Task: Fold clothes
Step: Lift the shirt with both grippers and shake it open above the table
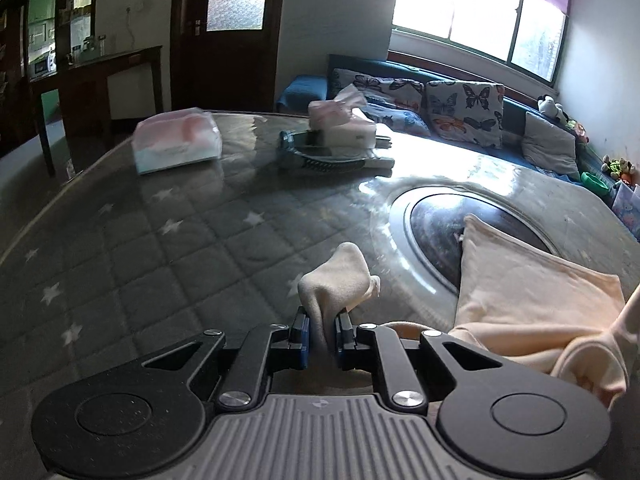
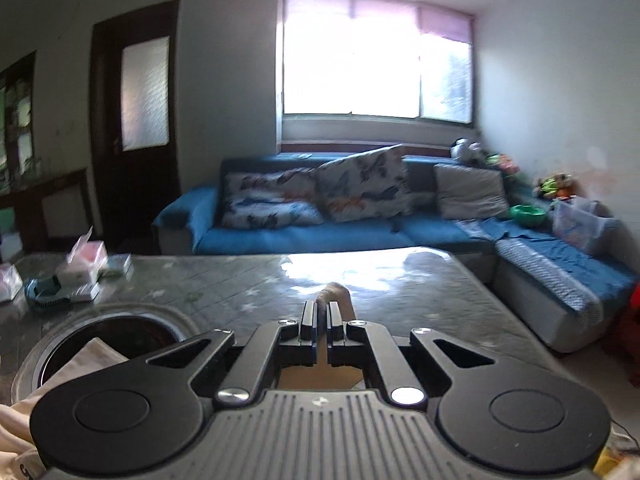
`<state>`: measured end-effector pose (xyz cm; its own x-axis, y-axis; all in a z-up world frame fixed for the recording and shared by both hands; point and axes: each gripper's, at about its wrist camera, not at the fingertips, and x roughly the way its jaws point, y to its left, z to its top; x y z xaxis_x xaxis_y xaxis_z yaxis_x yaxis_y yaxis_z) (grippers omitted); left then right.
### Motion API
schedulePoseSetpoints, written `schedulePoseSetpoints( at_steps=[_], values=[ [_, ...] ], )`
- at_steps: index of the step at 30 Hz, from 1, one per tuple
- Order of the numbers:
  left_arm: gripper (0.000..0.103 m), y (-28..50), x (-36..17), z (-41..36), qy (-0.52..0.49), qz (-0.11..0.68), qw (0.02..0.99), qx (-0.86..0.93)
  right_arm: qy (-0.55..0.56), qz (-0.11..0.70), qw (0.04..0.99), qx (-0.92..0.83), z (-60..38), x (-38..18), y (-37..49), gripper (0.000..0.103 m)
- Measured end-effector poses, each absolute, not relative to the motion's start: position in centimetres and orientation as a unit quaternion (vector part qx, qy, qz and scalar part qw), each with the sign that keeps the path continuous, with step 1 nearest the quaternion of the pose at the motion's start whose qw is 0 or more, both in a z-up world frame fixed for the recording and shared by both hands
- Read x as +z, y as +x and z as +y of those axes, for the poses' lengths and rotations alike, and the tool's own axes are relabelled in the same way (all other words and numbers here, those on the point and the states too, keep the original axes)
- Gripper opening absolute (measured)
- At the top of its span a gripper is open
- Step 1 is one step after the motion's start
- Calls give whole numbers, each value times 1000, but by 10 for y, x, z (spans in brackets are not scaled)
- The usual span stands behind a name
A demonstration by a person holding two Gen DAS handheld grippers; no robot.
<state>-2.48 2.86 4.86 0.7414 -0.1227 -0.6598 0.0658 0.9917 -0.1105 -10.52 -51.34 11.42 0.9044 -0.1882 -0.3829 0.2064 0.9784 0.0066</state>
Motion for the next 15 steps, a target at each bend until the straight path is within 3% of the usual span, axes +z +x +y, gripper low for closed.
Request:
schedulePoseSetpoints(
  at_steps=[8,15],
  values=[
    [14,-43,39,44,-32,380,923,-48,32,204,966,-155,-530,101,-163,3],
    [30,-59,50,45,1,368,928,-57,12,266,950,-165,-534,81,-166,7]
  ],
)
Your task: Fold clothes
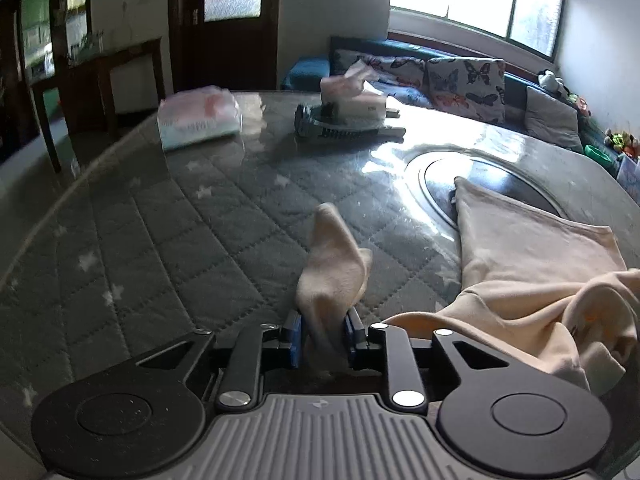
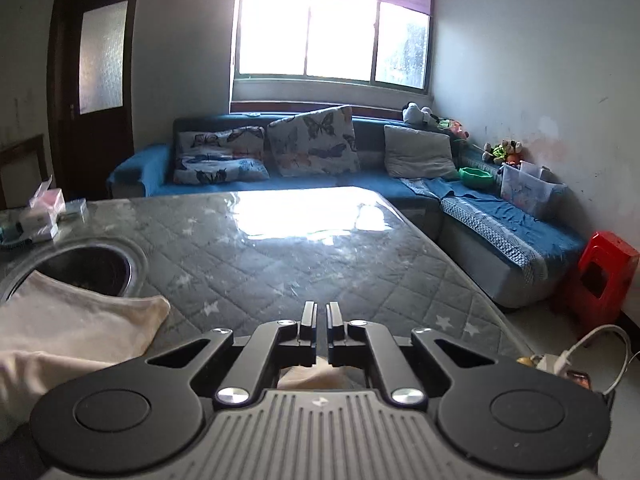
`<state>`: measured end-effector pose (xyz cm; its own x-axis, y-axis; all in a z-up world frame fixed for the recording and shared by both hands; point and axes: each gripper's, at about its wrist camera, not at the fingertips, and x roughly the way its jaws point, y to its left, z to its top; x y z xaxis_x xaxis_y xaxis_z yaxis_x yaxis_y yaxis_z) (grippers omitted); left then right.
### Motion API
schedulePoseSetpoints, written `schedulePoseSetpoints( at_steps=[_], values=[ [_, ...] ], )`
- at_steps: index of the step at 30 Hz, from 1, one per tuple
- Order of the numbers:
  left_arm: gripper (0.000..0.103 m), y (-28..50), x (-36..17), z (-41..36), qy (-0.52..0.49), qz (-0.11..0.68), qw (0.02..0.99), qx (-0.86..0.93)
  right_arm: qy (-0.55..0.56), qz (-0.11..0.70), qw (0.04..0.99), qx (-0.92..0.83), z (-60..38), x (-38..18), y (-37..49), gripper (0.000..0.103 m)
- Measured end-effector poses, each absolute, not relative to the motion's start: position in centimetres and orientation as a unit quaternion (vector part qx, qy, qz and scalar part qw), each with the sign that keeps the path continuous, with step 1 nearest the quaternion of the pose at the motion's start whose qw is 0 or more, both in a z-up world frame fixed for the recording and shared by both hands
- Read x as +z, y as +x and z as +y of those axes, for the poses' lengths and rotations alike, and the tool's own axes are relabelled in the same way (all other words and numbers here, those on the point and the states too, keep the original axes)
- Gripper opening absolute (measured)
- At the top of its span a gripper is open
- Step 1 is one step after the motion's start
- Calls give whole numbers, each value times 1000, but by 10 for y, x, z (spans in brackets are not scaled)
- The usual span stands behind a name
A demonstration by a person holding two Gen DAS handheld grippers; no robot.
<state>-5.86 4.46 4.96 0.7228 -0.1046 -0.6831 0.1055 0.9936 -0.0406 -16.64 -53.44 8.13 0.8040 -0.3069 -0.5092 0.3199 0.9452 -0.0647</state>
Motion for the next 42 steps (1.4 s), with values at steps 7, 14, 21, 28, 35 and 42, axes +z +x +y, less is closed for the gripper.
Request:
schedulePoseSetpoints(
  at_steps=[7,14,21,28,35,42],
  values=[
    [36,-82,76,37,45,318,944,-74,-13,280,956,-86,-501,83,-156,11],
    [36,-108,84,-16,78,293,932,-200,-30,301,952,41,-447,76,-140,20],
    [36,-110,70,-78,107,307,895,-304,-73,324,928,171,-385,72,-135,22],
    [45,-107,56,-103,120,321,877,-338,-110,346,897,252,-340,62,-139,23],
    [32,-98,43,-112,123,338,864,-353,-124,366,879,279,-314,43,-129,23],
    [1,-103,43,-104,116,331,871,-344,-143,375,876,266,-309,33,-133,6]
  ],
)
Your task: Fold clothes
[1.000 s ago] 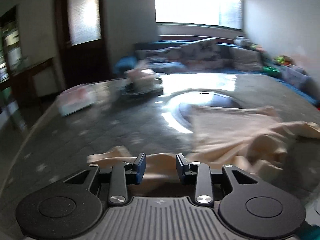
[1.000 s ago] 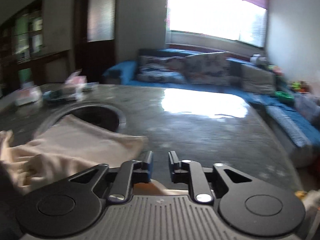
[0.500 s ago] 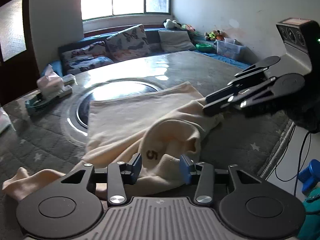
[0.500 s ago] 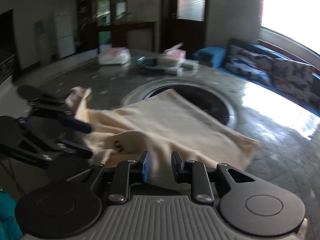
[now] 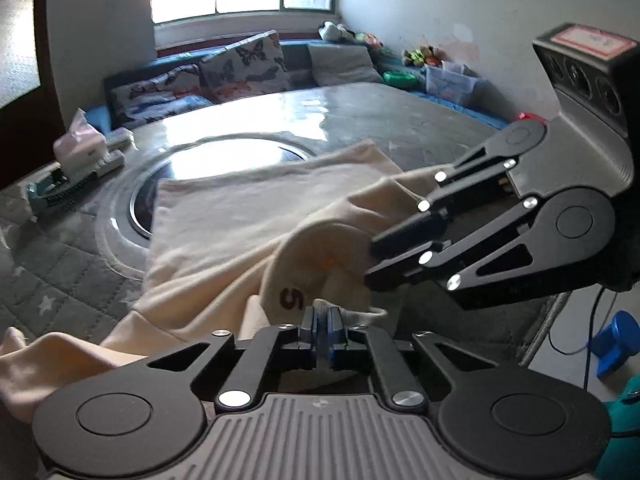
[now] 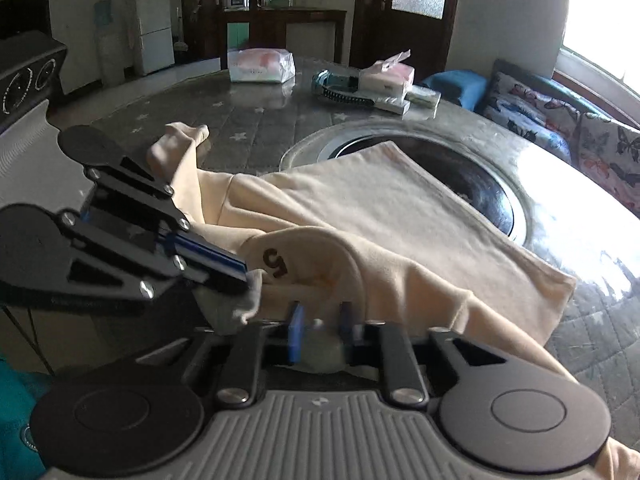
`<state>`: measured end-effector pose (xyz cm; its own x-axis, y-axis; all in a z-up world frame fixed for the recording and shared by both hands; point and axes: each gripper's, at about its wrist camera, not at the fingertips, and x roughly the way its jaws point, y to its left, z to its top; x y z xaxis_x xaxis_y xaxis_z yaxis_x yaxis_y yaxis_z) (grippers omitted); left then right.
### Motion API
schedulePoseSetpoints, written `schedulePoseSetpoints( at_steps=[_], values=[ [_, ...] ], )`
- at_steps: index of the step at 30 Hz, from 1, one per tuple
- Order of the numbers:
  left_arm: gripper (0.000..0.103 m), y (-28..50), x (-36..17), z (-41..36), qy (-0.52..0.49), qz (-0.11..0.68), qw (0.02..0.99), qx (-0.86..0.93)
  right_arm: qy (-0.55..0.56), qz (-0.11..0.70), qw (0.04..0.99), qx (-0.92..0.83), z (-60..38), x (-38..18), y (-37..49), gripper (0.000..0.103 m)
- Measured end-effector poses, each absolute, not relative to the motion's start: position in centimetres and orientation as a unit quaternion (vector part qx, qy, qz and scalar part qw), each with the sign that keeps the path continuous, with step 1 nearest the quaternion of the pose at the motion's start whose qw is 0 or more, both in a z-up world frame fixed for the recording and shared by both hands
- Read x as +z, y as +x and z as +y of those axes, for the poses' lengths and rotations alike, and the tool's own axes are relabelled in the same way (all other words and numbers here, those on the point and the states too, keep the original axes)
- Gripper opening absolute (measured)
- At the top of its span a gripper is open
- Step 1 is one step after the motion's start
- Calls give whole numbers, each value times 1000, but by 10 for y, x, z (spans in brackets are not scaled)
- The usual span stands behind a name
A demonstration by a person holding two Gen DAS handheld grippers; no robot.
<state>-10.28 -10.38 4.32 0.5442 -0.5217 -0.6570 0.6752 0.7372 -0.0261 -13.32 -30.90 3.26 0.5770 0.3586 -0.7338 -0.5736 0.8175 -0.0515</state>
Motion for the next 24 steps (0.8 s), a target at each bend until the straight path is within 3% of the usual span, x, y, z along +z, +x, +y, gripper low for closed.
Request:
schedulePoseSetpoints(
  at_steps=[6,10,12,14,15,19,21,24],
  values=[
    [2,-114,61,-93,106,309,877,-353,-151,346,887,266,-316,54,-153,2],
    [7,-107,60,-101,106,318,878,-342,-145,341,892,258,-315,55,-152,10],
    [27,-105,57,-109,110,324,876,-339,-143,347,891,255,-312,50,-147,13],
    [41,-103,54,-114,120,322,877,-335,-145,353,888,255,-309,45,-144,27],
    [44,-102,52,-116,123,322,877,-335,-149,355,887,255,-307,42,-143,27],
    [41,-94,41,-123,129,332,872,-337,-162,370,882,244,-302,30,-137,24],
    [19,-91,36,-124,130,339,869,-336,-164,375,880,240,-302,26,-135,22],
    [10,-92,34,-122,130,341,869,-333,-165,372,881,241,-303,27,-138,7]
  ],
)
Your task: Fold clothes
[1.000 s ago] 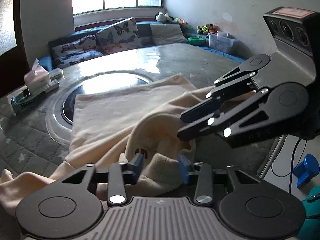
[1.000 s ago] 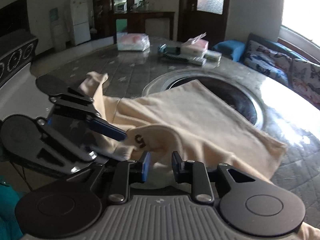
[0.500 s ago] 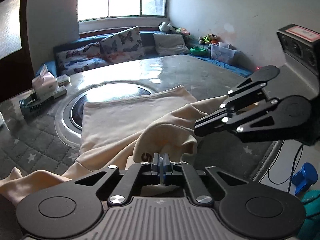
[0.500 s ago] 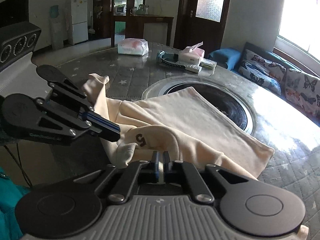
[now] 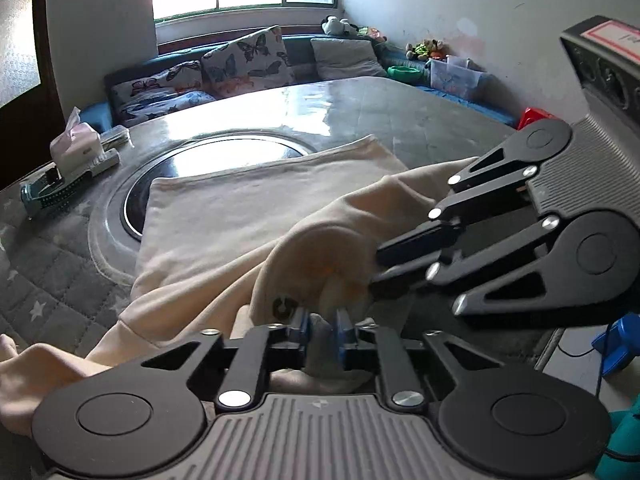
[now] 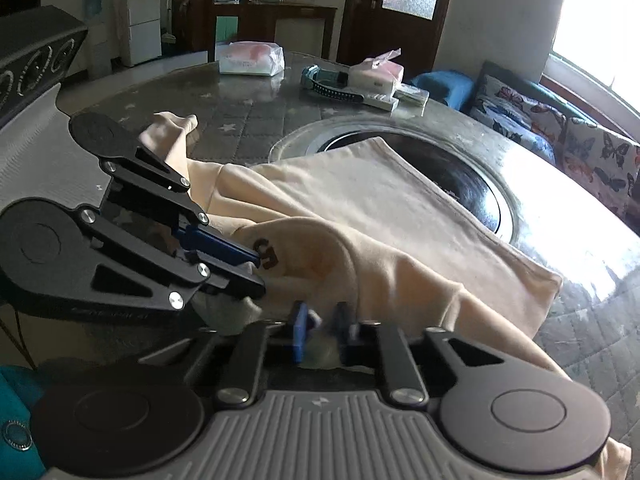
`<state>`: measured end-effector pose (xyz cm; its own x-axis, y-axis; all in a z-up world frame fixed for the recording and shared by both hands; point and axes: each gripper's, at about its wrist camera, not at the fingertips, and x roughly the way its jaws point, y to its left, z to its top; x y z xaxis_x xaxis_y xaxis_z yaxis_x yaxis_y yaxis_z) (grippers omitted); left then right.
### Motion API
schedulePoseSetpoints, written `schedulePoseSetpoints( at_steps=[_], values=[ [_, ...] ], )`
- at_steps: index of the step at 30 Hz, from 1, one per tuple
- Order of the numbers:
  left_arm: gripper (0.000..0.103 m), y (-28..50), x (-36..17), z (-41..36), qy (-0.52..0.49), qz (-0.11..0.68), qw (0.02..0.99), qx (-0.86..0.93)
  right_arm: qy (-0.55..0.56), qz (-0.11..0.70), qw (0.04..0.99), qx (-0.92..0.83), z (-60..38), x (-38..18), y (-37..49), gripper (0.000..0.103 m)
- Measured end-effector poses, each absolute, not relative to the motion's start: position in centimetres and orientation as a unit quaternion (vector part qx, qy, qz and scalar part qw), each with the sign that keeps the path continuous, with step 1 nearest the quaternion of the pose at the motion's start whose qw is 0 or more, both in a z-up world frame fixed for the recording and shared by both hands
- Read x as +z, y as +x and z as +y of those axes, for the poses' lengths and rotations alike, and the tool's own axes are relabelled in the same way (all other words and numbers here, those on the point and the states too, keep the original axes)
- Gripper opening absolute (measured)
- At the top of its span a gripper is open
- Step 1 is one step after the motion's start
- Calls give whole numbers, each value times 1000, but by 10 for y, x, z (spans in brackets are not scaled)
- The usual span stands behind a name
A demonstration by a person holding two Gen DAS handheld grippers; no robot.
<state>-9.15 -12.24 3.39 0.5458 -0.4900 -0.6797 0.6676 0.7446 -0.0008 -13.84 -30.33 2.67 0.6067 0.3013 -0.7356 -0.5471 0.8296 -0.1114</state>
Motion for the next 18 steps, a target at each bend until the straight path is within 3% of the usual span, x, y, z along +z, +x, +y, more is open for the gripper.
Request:
schedulePoseSetpoints(
  at_steps=[2,7,18],
  values=[
    [9,-97,39,-117,128,330,873,-335,-162,364,883,248,-307,35,-145,2],
    [8,-118,64,-95,106,302,878,-356,-160,350,881,275,-317,63,-171,2],
    [11,-150,72,-71,133,293,845,-427,-170,383,845,333,-319,76,-208,7]
  ],
)
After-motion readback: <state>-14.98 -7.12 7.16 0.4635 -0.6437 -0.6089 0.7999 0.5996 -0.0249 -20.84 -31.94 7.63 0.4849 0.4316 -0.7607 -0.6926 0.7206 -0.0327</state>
